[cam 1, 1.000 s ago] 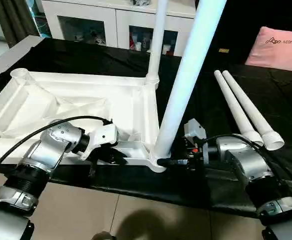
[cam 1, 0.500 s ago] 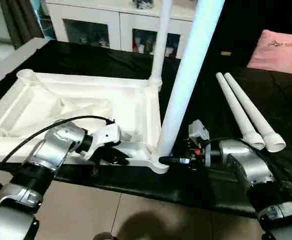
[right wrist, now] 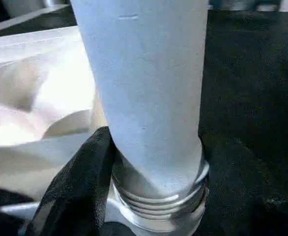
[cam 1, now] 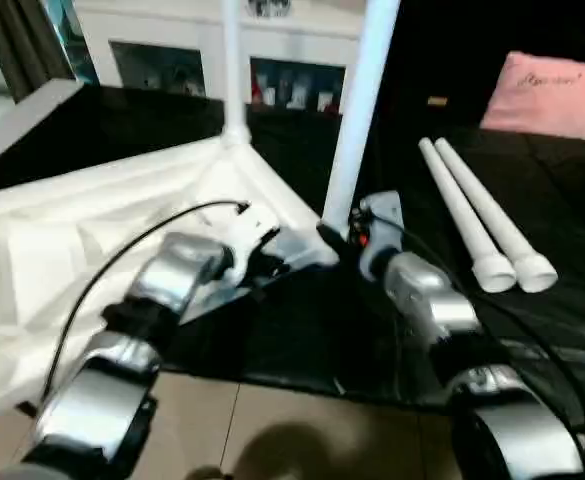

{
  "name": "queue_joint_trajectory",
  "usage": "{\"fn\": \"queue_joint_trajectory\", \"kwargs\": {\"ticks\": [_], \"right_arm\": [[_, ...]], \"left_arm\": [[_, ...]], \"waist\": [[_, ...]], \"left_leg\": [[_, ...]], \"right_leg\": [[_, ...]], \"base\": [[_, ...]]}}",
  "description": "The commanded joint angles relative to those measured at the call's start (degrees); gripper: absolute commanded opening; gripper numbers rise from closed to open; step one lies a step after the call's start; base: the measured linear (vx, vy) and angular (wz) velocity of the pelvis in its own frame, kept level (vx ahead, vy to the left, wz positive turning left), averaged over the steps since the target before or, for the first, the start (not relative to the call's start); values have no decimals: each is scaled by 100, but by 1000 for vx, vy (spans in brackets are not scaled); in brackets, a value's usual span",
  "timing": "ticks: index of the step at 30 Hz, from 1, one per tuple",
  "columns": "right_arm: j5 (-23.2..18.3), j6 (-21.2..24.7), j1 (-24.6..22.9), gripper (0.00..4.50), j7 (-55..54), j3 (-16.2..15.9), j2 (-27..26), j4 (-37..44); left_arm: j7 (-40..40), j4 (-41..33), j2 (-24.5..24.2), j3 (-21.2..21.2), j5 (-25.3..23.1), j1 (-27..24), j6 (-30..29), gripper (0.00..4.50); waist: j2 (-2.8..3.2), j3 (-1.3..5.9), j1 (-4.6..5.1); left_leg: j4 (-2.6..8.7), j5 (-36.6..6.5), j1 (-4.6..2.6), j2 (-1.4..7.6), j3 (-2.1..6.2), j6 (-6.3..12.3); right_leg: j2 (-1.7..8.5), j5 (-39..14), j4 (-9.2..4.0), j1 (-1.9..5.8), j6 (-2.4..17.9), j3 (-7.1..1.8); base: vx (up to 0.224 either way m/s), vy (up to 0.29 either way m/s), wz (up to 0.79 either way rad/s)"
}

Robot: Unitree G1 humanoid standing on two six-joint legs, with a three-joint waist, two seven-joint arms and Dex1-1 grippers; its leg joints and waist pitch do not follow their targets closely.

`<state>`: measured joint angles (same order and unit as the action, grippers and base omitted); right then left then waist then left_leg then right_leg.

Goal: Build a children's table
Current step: Rotate leg to tighten

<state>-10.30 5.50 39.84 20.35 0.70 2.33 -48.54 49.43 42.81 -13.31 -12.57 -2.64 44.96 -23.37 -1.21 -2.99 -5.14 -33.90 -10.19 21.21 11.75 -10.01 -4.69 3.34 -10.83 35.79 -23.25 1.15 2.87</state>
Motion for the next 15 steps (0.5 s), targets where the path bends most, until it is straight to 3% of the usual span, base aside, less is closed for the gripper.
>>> {"fn": "queue_joint_trajectory", "kwargs": {"ticks": [1,2,4,5,11,15], "right_arm": [[201,215,-116,245,21,-237,-194,-357],[306,168,-54,245,-32,-286,-221,-438],[316,112,-53,245,10,-277,-223,-423],[261,60,-43,299,18,-193,-234,-437],[-103,-275,-206,351,425,133,3,-124],[-348,-364,-526,383,1121,205,362,456]], "left_arm": [[-93,-271,166,208,166,393,217,0],[-163,-218,184,198,129,418,240,0],[-164,-183,173,177,103,415,271,0],[-179,-150,160,148,63,410,302,0],[47,-74,-43,-40,-52,278,553,0],[327,-45,-189,-88,-50,186,769,0]], "waist": [[86,433,-15],[89,441,-10],[91,437,-16],[93,430,-12],[123,394,-13],[124,400,-27]], "left_leg": [[366,-644,-49,101,38,10],[353,-518,-40,97,35,91],[351,-539,-50,99,29,141],[357,-585,-52,105,28,165],[392,-1020,-80,126,34,55],[375,-902,-61,118,35,142]], "right_leg": [[412,40,-337,342,1338,-239],[412,404,-304,357,1419,-233],[420,493,-304,368,1468,-235],[425,459,-313,371,1480,-236],[442,-241,-388,361,1387,-243],[429,-27,-372,388,1398,-242]], "base": [[0,0,0],[0,0,0],[0,0,0],[0,0,0],[0,0,0],[0,0,0]]}}
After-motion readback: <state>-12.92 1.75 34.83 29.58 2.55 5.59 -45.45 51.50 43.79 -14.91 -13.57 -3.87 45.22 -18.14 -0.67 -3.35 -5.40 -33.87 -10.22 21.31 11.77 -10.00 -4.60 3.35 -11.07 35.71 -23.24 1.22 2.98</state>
